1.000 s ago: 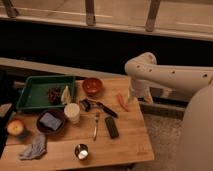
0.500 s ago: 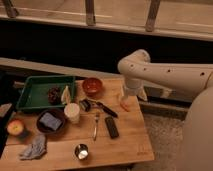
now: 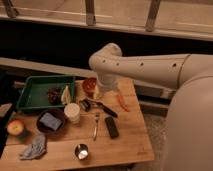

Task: Wipe red bowl with towel

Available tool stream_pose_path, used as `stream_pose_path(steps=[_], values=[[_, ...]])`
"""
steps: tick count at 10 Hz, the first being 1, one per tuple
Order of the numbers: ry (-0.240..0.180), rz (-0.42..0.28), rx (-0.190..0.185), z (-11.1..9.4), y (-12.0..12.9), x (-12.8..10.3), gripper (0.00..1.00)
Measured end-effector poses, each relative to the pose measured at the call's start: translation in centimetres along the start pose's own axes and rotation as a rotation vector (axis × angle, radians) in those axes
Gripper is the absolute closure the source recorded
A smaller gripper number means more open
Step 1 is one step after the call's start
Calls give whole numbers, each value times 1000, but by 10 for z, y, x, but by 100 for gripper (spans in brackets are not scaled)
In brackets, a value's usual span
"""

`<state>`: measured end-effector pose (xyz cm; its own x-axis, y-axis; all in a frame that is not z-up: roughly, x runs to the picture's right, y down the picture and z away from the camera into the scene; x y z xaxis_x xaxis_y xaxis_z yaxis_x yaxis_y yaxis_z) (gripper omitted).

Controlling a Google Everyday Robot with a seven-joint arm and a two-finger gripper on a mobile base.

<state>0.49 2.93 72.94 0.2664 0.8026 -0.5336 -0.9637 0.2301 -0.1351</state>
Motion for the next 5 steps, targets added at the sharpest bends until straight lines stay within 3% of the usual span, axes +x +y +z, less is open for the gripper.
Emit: stream_pose_path(steps=[3, 4, 5], values=[[-29, -224, -81, -28, 97, 7, 20], [-38, -291, -95, -35, 117, 14, 20], [-39, -314, -101, -37, 125, 17, 20]])
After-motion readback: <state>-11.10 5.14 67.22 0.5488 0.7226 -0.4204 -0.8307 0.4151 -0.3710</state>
